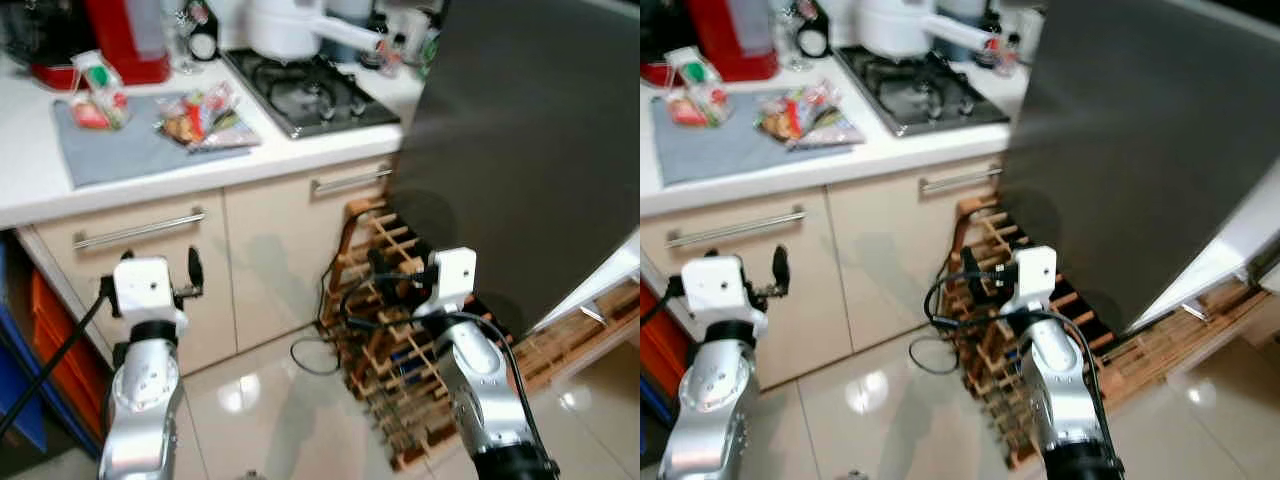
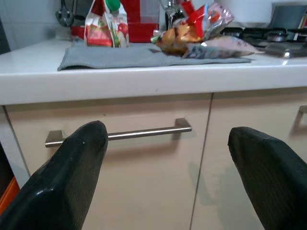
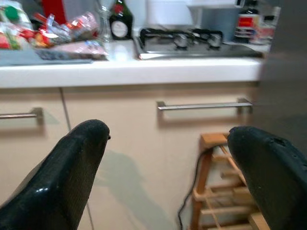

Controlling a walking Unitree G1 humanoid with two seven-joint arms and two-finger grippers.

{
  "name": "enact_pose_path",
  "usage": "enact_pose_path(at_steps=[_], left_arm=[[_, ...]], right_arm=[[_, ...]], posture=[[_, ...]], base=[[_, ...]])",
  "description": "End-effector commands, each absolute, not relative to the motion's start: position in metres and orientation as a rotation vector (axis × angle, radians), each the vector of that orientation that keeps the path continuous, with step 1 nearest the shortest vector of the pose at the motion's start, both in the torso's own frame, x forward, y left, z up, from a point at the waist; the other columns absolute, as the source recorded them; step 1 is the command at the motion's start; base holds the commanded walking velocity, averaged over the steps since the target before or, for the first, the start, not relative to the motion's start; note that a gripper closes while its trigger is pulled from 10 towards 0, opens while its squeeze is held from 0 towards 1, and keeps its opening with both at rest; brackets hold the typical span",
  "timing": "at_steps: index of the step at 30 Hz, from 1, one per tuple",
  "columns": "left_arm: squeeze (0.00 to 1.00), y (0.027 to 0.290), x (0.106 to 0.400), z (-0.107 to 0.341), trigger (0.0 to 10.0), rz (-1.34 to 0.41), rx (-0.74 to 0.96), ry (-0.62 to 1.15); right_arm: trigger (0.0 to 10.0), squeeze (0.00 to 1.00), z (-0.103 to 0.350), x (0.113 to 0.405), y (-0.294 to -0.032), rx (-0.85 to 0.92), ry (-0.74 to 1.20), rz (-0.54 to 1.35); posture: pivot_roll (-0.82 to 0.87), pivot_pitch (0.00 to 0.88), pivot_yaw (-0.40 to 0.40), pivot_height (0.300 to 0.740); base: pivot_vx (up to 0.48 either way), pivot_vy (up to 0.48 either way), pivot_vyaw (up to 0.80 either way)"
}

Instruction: Restocking fridge

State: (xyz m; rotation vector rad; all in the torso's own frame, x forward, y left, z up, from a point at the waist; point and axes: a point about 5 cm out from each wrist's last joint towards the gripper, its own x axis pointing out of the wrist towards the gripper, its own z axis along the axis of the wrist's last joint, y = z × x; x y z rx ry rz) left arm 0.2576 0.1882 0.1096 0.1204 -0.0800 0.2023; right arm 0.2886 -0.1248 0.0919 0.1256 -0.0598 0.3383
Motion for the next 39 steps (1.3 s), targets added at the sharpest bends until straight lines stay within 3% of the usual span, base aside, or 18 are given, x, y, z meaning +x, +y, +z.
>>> enact_pose_path(at_steps=[1, 8, 27, 39], left_arm=[[0.0, 0.171, 0.263, 0.114, 10.0, 0.137, 0.126, -0.102], [0.0, 0.174, 0.267, 0.115, 10.0, 0.118, 0.315, -0.087], [0.0, 0.181, 0.275, 0.128, 10.0, 0.161, 0.274, -0.125], [0.0, 0.165, 0.288, 0.133, 10.0, 0.064, 0.223, -0.147]], right_arm=[[10.0, 0.0, 0.09, 0.289, -0.135, 0.112, -0.056, 0.31], [10.0, 0.0, 0.078, 0.286, -0.138, 0.111, -0.016, 0.281], [10.0, 0.0, 0.08, 0.286, -0.128, 0.119, -0.027, 0.322], [10.0, 0.0, 0.091, 0.294, -0.139, 0.096, -0.072, 0.209]], posture=[[-0.02, 0.0, -0.044, 0.74], [0.0, 0.0, -0.028, 0.74], [0.02, 0.0, -0.036, 0.74], [0.0, 0.0, -0.041, 0.74]], base=[[0.0, -0.431, 0.6], [0.0, -0.062, 0.56], [0.0, 0.0, 0.54], [0.0, 0.0, 0.0]])
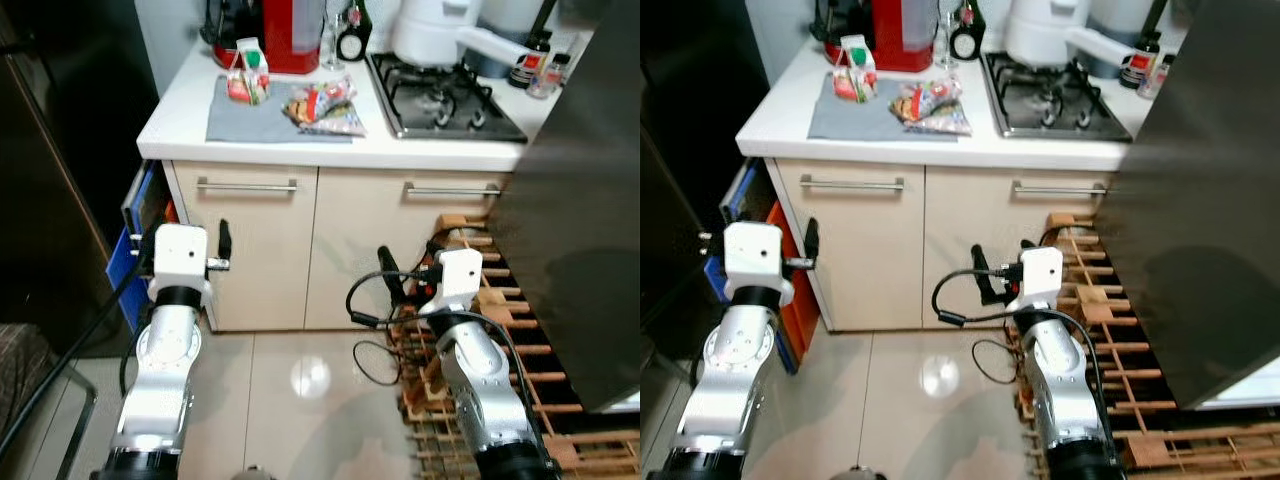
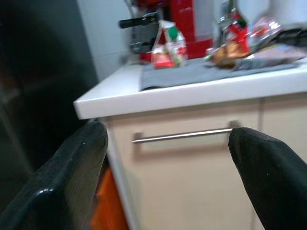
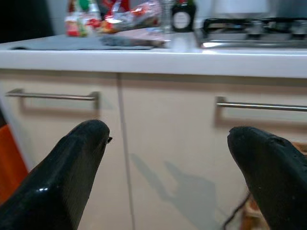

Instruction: Restocking fridge

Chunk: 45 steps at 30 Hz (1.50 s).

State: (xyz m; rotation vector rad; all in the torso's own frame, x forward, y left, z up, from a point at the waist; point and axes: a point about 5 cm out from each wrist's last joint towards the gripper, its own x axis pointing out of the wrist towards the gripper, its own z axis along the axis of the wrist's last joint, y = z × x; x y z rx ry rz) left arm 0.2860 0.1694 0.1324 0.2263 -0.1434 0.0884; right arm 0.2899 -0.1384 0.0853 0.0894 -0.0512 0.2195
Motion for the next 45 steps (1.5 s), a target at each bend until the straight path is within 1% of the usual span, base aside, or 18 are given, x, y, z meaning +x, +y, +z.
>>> enact_pose_path(at_steps=[1, 6, 9, 12, 14, 16, 17, 21, 29, 34, 38, 43, 45], left_arm=[[0.0, 0.163, 0.289, 0.13, 10.0, 0.061, 0.196, -0.137], [0.0, 0.164, 0.289, 0.124, 10.0, 0.07, 0.17, -0.106], [0.0, 0.164, 0.285, 0.124, 10.0, 0.055, 0.179, -0.107], [0.0, 0.164, 0.284, 0.126, 10.0, 0.036, 0.184, -0.116], [0.0, 0.168, 0.284, 0.132, 10.0, 0.045, 0.158, -0.147], [0.0, 0.178, 0.288, 0.145, 10.0, 0.118, 0.158, -0.191], [0.0, 0.177, 0.289, 0.15, 10.0, 0.124, 0.162, -0.214], [0.0, 0.171, 0.29, 0.157, 10.0, 0.106, 0.168, -0.247], [0.0, 0.163, 0.287, 0.162, 10.0, 0.063, 0.171, -0.281], [0.0, 0.153, 0.295, 0.182, 10.0, -0.027, 0.206, -0.355], [0.0, 0.149, 0.3, 0.194, 10.0, -0.066, 0.218, -0.393], [0.0, 0.149, 0.305, 0.2, 10.0, -0.081, 0.211, -0.402], [0.0, 0.149, 0.307, 0.203, 10.0, -0.087, 0.207, -0.41]], right_arm=[[10.0, 0.0, 0.092, 0.296, -0.137, 0.092, -0.08, 0.216], [10.0, 0.0, 0.088, 0.299, -0.142, 0.081, -0.058, 0.191], [10.0, 0.0, 0.09, 0.3, -0.144, 0.071, -0.065, 0.188], [10.0, 0.0, 0.091, 0.3, -0.145, 0.068, -0.068, 0.184], [10.0, 0.0, 0.091, 0.3, -0.145, 0.064, -0.071, 0.181], [10.0, 0.0, 0.091, 0.299, -0.142, 0.069, -0.076, 0.194], [10.0, 0.0, 0.092, 0.299, -0.141, 0.072, -0.079, 0.209], [10.0, 0.0, 0.095, 0.299, -0.137, 0.065, -0.101, 0.246], [10.0, 0.0, 0.106, 0.301, -0.132, 0.043, -0.143, 0.281], [10.0, 0.0, 0.113, 0.304, -0.128, 0.044, -0.18, 0.278], [10.0, 0.0, 0.117, 0.305, -0.128, 0.041, -0.196, 0.268], [10.0, 0.0, 0.12, 0.306, -0.13, 0.038, -0.209, 0.25], [10.0, 0.0, 0.121, 0.306, -0.131, 0.035, -0.22, 0.242]], posture=[[0.01, 0.0, -0.046, 0.74], [0.02, 0.0, -0.054, 0.74], [0.02, 0.0, -0.04, 0.74], [0.02, 0.0, -0.034, 0.74], [0.01, 0.0, -0.028, 0.74], [0.01, 0.0, -0.026, 0.74], [0.01, 0.0, -0.026, 0.74], [0.0, 0.0, -0.03, 0.74], [0.01, 0.0, -0.034, 0.74], [0.01, 0.0, -0.026, 0.74], [0.01, 0.0, -0.023, 0.74], [0.0, 0.0, -0.02, 0.74], [0.0, 0.0, -0.021, 0.74]], base=[[0.0, 0.0, 0.0], [0.0, 0.0, 0.0], [0.0, 0.0, 0.49], [0.0, 0.0, 0.0], [0.0, 0.0, 0.0], [0.471, 0.0, 0.0], [0.472, 0.0, 0.0], [0.467, 0.0, 0.0], [0.463, 0.0, 0.71], [0.462, 0.0, 0.0], [0.463, 0.0, 0.0], [0.461, 0.0, -0.58], [0.461, 0.0, 0.0]])
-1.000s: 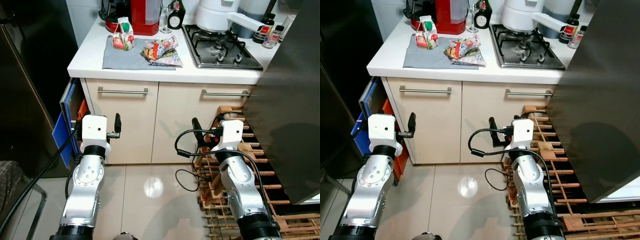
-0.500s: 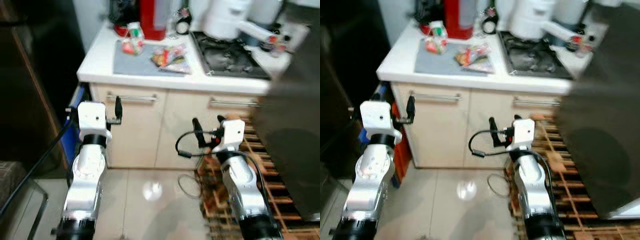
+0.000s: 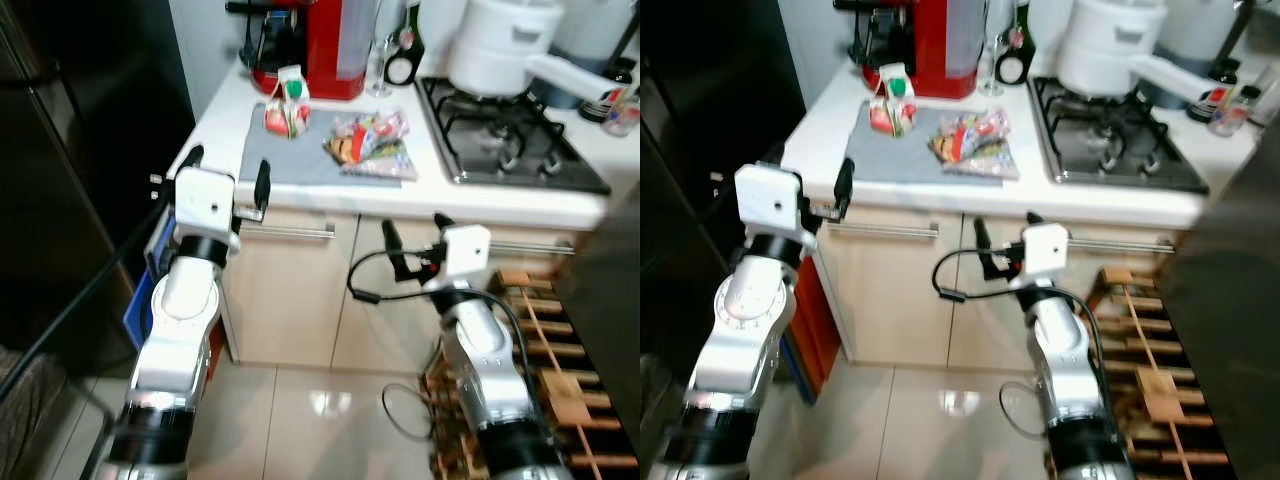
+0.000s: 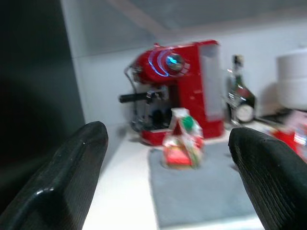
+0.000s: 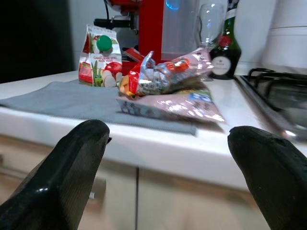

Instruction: Restocking fridge

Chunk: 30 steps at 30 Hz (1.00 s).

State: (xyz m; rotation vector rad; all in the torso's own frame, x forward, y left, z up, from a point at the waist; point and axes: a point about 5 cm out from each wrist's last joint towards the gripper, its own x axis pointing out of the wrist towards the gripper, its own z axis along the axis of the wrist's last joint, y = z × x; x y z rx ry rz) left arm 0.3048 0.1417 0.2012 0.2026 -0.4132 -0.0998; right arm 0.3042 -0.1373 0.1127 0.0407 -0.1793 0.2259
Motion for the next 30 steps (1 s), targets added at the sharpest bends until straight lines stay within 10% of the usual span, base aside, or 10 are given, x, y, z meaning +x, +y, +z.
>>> enact_pose_path(at_steps=[1, 30], left_arm=[[0.0, 0.149, 0.309, 0.207, 10.0, -0.092, 0.201, -0.419], [0.0, 0.143, 0.374, 0.303, 10.0, -0.35, 0.09, -0.458]], right_arm=[[10.0, 0.0, 0.123, 0.306, -0.131, 0.033, -0.229, 0.242], [10.0, 0.0, 0.177, 0.285, -0.132, 0.069, -0.383, 0.282]], posture=[[0.0, 0.0, -0.023, 0.74], [-0.06, 0.0, 0.004, 0.74]], base=[[0.461, 0.0, 0.0], [0.319, 0.0, 0.0]])
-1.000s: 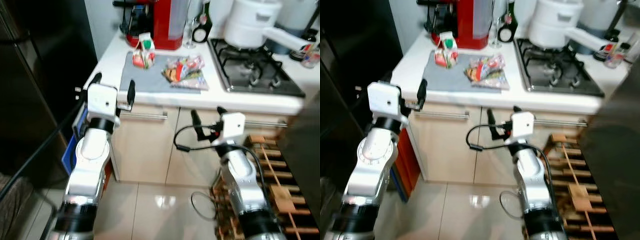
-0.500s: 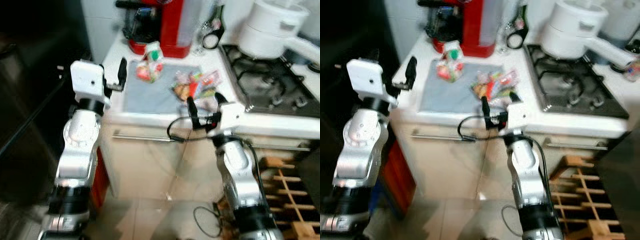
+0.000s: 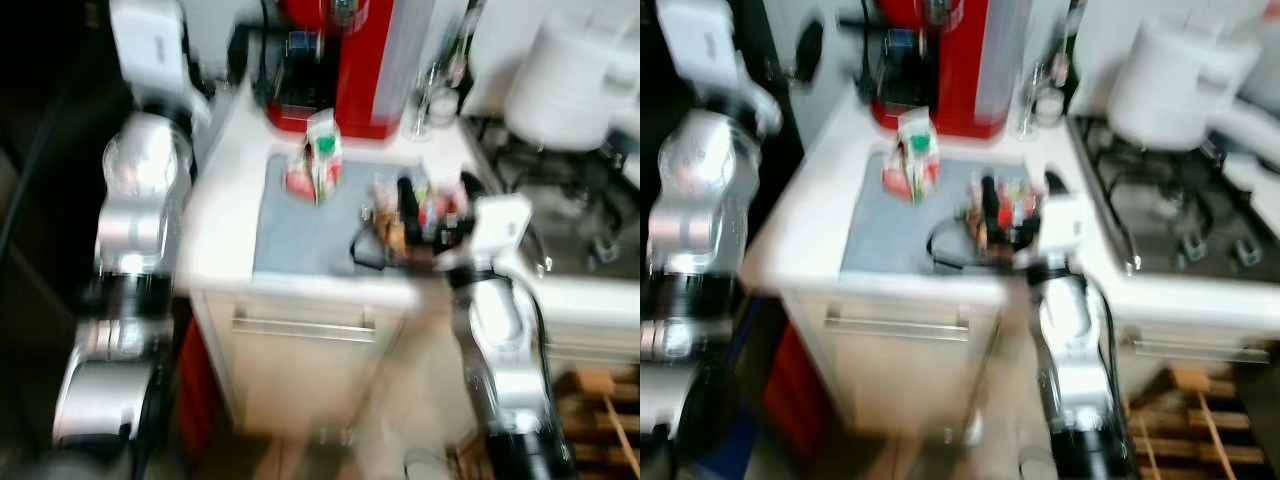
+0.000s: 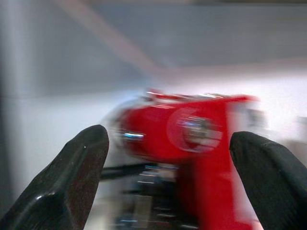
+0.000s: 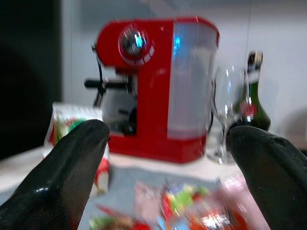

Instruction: Restocking fridge

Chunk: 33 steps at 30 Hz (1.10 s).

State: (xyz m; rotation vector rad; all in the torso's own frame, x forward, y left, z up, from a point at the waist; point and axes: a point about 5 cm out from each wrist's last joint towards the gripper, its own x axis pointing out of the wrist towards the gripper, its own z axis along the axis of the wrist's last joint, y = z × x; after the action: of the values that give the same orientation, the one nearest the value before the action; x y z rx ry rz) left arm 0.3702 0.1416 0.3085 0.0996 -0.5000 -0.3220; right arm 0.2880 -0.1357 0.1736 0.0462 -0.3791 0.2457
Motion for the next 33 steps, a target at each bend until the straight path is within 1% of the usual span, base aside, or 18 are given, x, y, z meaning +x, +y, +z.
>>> enact_pose_path(at_steps=[1, 2, 3, 5, 12, 13, 20, 24, 27, 30, 33], left_arm=[[0.0, 0.139, 0.378, 0.299, 10.0, -0.391, 0.078, -0.425], [0.0, 0.139, 0.378, 0.299, 10.0, -0.391, 0.078, -0.425], [0.0, 0.133, 0.386, 0.291, 10.0, -0.435, 0.066, -0.371], [0.0, 0.126, 0.391, 0.282, 10.0, -0.498, 0.055, -0.315], [0.0, 0.116, 0.399, 0.266, 10.0, -0.583, 0.056, -0.218], [0.0, 0.115, 0.4, 0.263, 10.0, -0.593, 0.086, -0.207], [0.0, 0.115, 0.409, 0.266, 10.0, -0.572, 0.084, -0.203], [0.0, 0.125, 0.415, 0.265, 10.0, -0.493, 0.124, -0.183], [0.0, 0.127, 0.417, 0.265, 10.0, -0.466, 0.106, -0.179], [0.0, 0.123, 0.417, 0.268, 10.0, -0.507, 0.04, -0.192], [0.0, 0.12, 0.417, 0.269, 10.0, -0.534, 0.018, -0.199]], right_arm=[[10.0, 0.0, 0.176, 0.284, -0.131, 0.071, -0.375, 0.299], [10.0, 0.0, 0.176, 0.284, -0.131, 0.071, -0.375, 0.299], [10.0, 0.0, 0.175, 0.283, -0.129, 0.087, -0.358, 0.323], [10.0, 0.0, 0.175, 0.282, -0.126, 0.098, -0.345, 0.351], [10.0, 0.0, 0.176, 0.279, -0.117, 0.113, -0.321, 0.436], [10.0, 0.0, 0.176, 0.279, -0.115, 0.115, -0.318, 0.448], [10.0, 0.0, 0.177, 0.279, -0.101, 0.132, -0.301, 0.517], [10.0, 0.0, 0.175, 0.276, -0.097, 0.136, -0.288, 0.543], [10.0, 0.0, 0.174, 0.272, -0.096, 0.138, -0.278, 0.552], [10.0, 0.0, 0.174, 0.266, -0.096, 0.146, -0.273, 0.556], [10.0, 0.0, 0.174, 0.264, -0.096, 0.148, -0.27, 0.556]], posture=[[-0.06, 0.0, 0.01, 0.74], [-0.06, 0.0, 0.01, 0.74], [-0.07, 0.0, 0.016, 0.74], [-0.07, 0.0, 0.021, 0.74], [-0.07, 0.0, 0.026, 0.74], [-0.06, 0.0, 0.025, 0.74], [-0.06, 0.0, 0.027, 0.74], [-0.07, 0.0, 0.024, 0.74], [-0.08, 0.0, 0.027, 0.74], [-0.1, 0.0, 0.034, 0.74], [-0.11, 0.0, 0.04, 0.74]], base=[[0.0, 0.0, 0.0], [0.0, 0.0, 0.0], [0.0, 0.0, 0.0], [0.0, 0.0, 0.0], [0.0, 0.0, 0.0], [0.0, 0.0, 0.0], [0.0, 0.0, 0.0], [0.0, 0.0, 0.0], [0.0, 0.0, 0.0], [0.0, 0.0, 0.0], [0.0, 0.0, 0.0]])
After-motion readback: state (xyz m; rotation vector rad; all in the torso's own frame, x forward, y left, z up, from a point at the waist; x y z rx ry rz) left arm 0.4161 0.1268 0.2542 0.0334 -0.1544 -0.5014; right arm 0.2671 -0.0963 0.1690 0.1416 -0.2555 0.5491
